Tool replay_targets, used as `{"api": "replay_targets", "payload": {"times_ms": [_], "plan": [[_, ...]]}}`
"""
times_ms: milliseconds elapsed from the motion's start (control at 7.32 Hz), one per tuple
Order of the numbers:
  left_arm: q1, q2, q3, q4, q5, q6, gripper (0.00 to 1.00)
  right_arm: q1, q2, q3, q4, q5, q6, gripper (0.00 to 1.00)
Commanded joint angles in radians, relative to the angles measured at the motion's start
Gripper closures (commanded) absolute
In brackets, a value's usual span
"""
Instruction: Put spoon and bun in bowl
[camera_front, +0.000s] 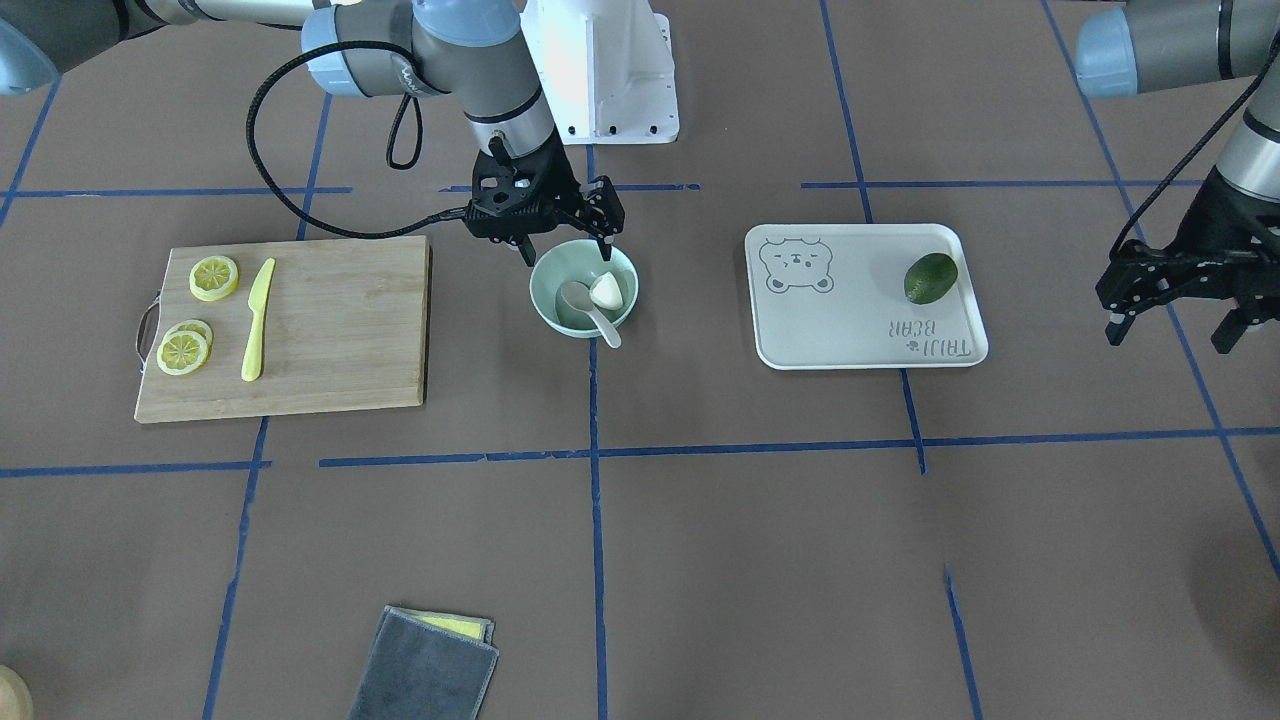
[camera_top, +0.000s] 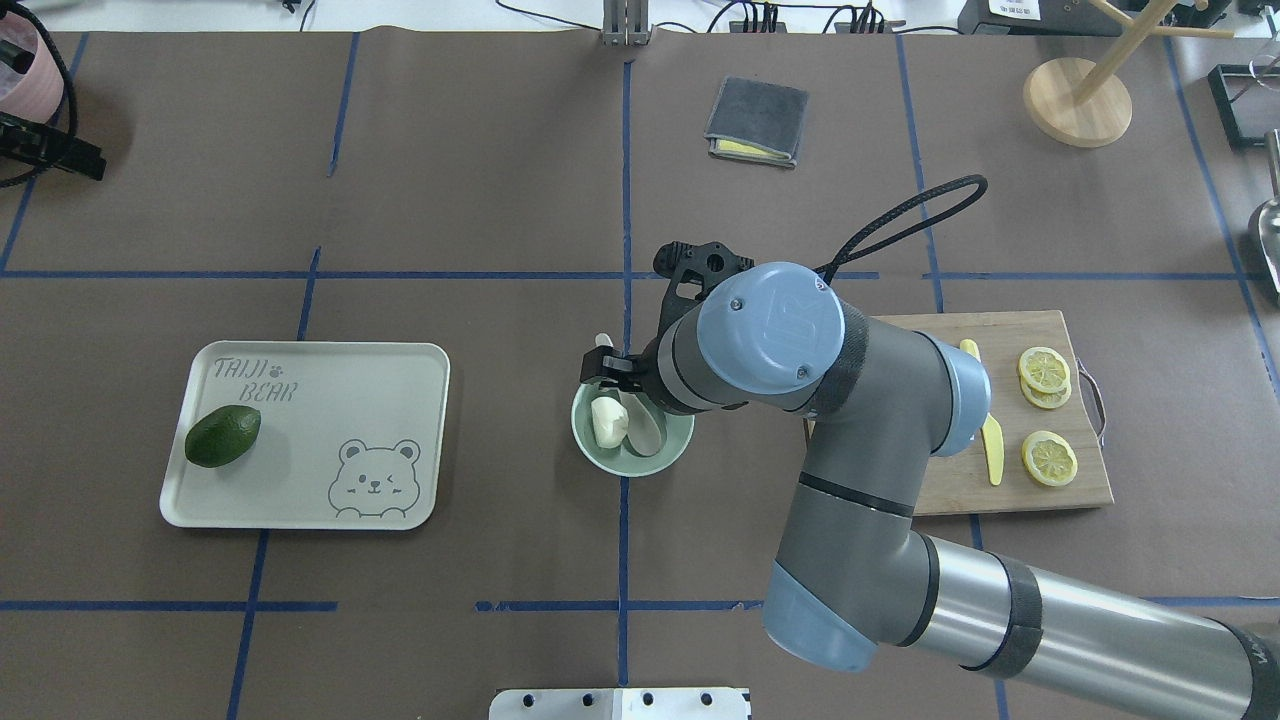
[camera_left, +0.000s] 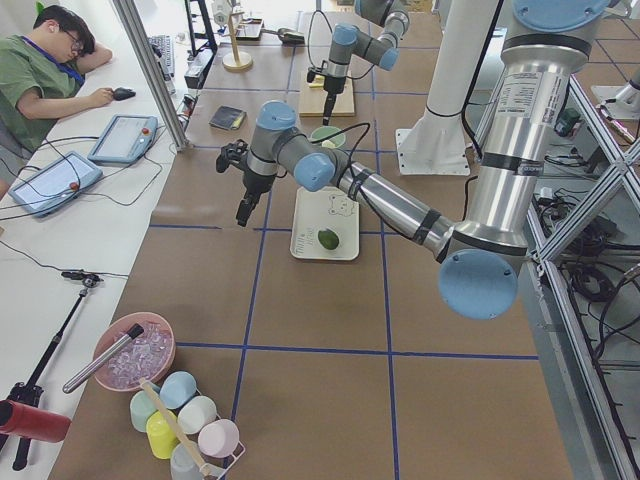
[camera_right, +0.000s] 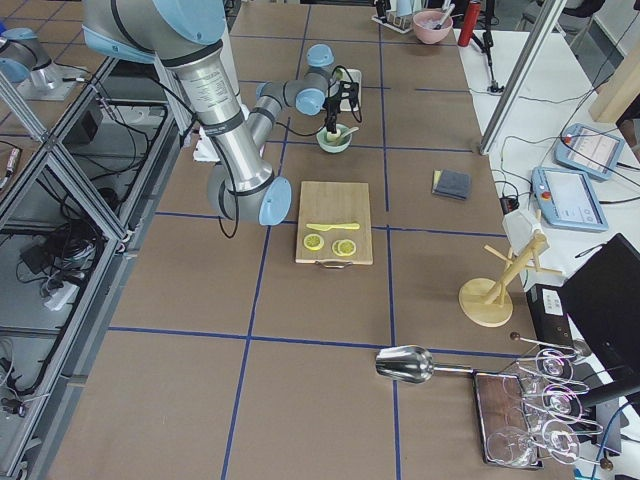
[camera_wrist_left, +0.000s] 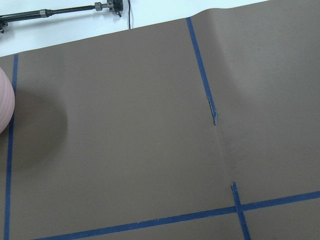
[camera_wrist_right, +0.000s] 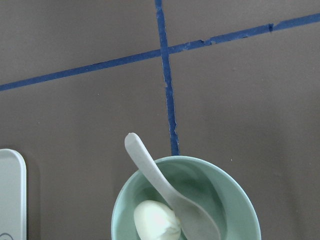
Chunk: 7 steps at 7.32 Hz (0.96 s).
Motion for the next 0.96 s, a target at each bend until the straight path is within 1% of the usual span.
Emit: {"api": "replay_targets", "payload": {"times_ms": [0,137,273,410,547,683,820], "plan": [[-0.087,0.048,0.047,-0.003,-0.002,0.198,0.0,0.02,-0.004,0.009,-0.008,0.012,-0.01,0.0],[-0.151,0.059,0.087,-0.003,-0.005,0.302,0.0,0.037,-0.017,0.03,-0.011,0.033,-0.013,0.0],[-0.208,0.076,0.125,-0.001,-0.075,0.391,0.0,0.076,-0.07,0.073,-0.011,0.085,-0.024,0.0],[-0.272,0.077,0.191,0.008,-0.17,0.454,0.0,0.128,-0.117,0.128,-0.012,0.134,-0.088,0.0],[-0.297,0.114,0.21,0.01,-0.209,0.463,0.0,0.194,-0.192,0.162,-0.012,0.192,-0.149,0.0],[-0.306,0.129,0.227,0.023,-0.243,0.457,0.0,0.274,-0.24,0.168,-0.012,0.246,-0.259,0.0],[-0.313,0.152,0.26,0.025,-0.33,0.461,0.0,0.347,-0.294,0.162,-0.012,0.295,-0.357,0.0]]}}
